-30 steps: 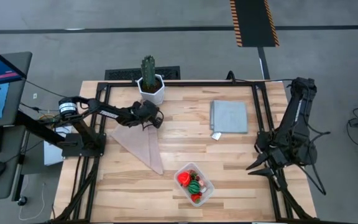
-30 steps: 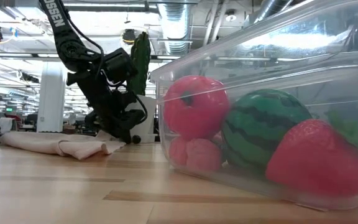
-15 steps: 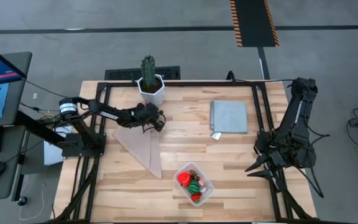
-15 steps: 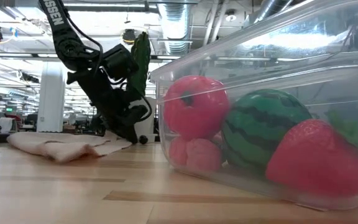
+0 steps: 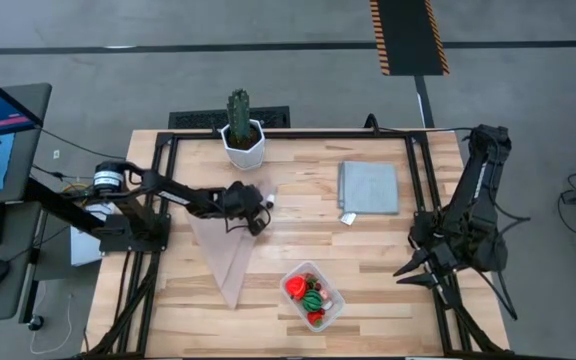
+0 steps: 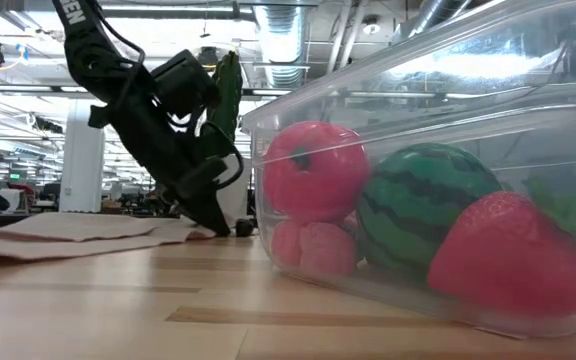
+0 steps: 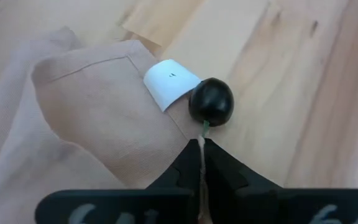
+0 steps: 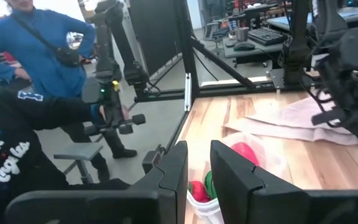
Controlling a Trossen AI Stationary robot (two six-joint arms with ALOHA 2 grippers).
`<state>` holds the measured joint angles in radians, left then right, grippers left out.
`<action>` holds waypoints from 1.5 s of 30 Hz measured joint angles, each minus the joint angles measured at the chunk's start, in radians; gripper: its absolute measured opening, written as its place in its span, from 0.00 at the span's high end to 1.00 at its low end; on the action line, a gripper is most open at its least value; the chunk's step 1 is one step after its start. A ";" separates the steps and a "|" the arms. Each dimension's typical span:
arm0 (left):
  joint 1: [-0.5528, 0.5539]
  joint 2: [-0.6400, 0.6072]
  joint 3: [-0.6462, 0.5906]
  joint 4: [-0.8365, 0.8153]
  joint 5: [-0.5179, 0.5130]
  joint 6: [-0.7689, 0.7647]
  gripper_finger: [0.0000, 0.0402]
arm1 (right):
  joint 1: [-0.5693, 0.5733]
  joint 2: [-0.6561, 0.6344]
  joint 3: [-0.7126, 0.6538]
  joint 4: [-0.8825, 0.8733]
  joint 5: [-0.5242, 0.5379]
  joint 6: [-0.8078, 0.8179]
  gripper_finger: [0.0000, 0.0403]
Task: Pick and placing Produce into tupperware
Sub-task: Put the black cherry into the transparent bin
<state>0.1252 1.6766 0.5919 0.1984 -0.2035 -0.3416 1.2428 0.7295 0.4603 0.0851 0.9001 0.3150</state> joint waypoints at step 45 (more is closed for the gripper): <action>-0.104 -0.207 0.077 -0.330 -0.151 0.149 0.49 | -0.002 0.062 0.000 0.012 0.052 0.062 0.77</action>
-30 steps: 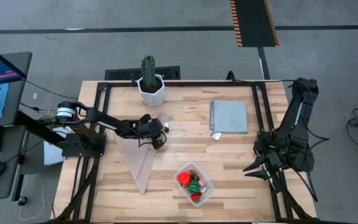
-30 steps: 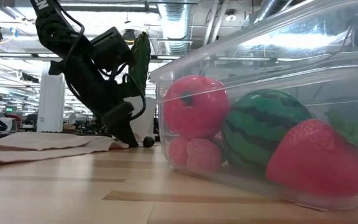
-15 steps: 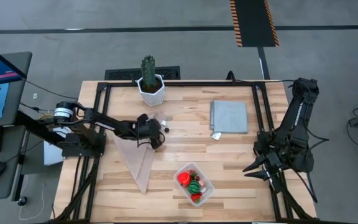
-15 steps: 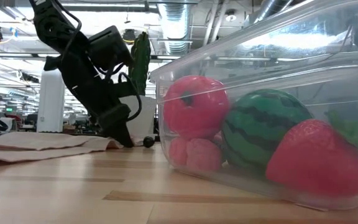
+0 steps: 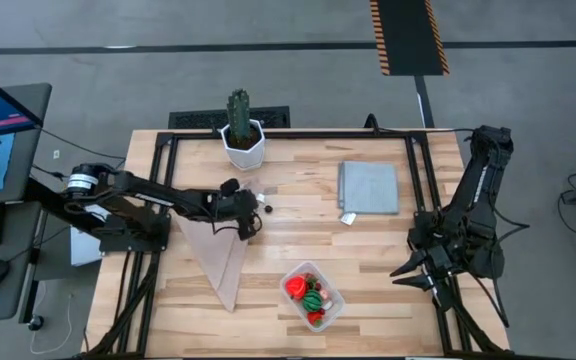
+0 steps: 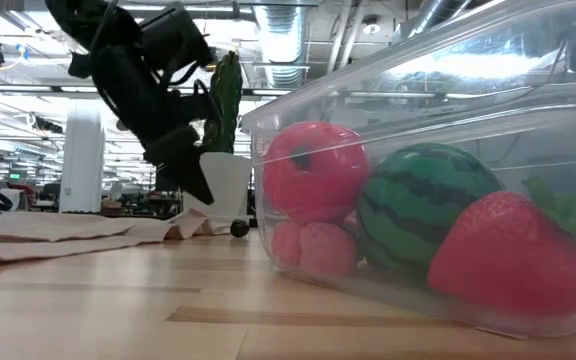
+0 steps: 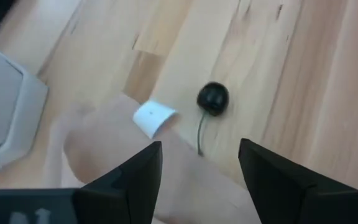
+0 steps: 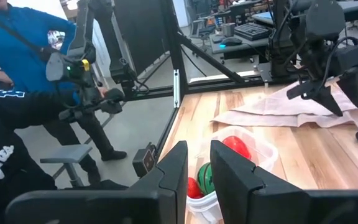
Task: Pick and placing Produce into tupperware
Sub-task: Put the black cherry into the transparent bin
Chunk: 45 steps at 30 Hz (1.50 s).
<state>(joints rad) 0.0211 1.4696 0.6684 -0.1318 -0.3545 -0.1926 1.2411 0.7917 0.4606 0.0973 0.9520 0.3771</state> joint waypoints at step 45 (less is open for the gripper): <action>0.124 0.218 0.044 0.182 0.200 0.102 0.96 | 0.000 -0.001 0.000 -0.007 0.001 0.000 0.77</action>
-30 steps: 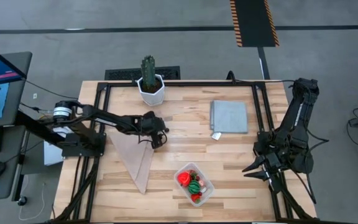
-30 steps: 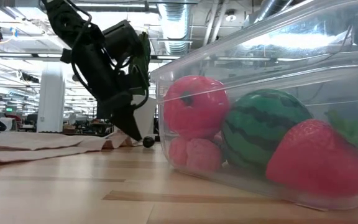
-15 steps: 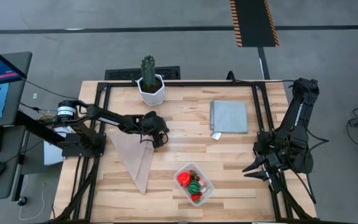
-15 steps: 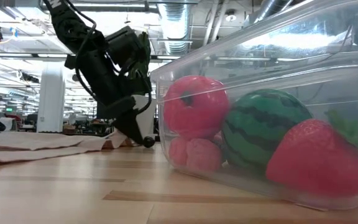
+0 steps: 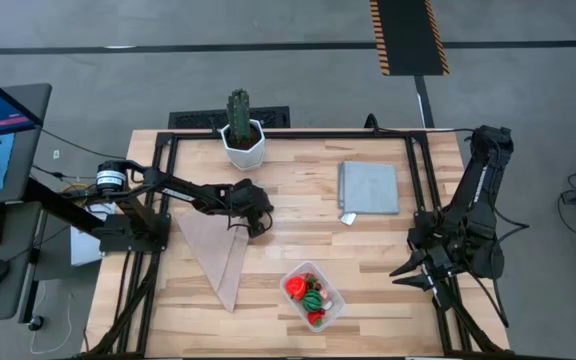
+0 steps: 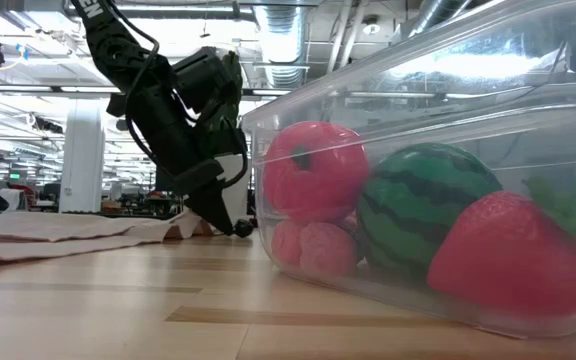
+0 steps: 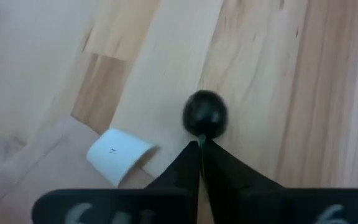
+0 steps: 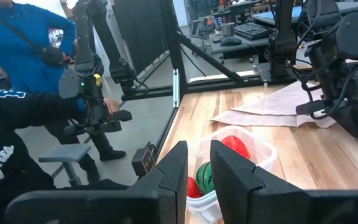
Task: Pick and placing Produce into tupperware
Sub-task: Put the black cherry into the transparent bin
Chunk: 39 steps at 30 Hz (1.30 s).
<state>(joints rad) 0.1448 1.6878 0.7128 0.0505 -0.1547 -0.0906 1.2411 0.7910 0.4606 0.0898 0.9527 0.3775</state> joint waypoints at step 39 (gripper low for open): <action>-0.462 0.108 0.352 0.228 0.226 -0.121 0.96 | -0.035 0.001 0.000 -0.007 -0.001 0.016 0.77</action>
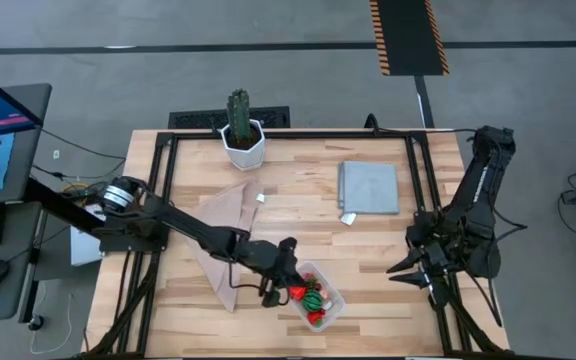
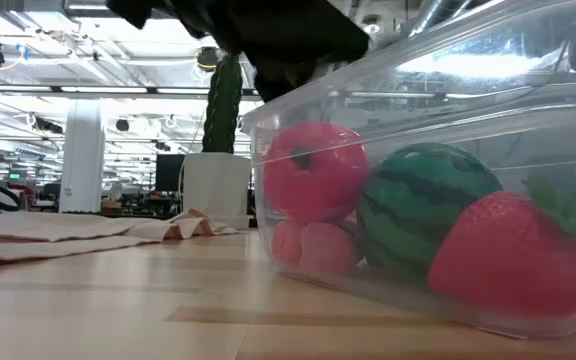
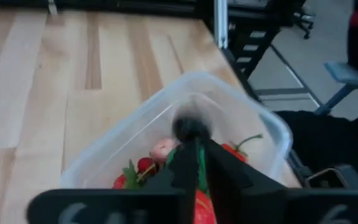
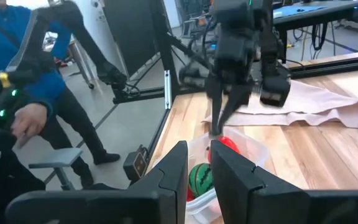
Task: Pick and placing Produce into tupperware
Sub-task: Put the black cherry into the transparent bin, then return to Home Position
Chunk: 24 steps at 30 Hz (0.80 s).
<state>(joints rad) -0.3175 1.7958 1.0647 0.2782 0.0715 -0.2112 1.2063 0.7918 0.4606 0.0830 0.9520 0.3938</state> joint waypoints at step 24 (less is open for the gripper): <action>0.020 -0.458 -0.256 0.048 -0.152 0.232 0.65 | -0.027 -0.092 0.000 0.050 -0.008 -0.321 0.77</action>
<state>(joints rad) -0.2979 1.3380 0.8082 0.3265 -0.0806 0.0204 1.1789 0.6996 0.4606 0.1325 0.9435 0.0729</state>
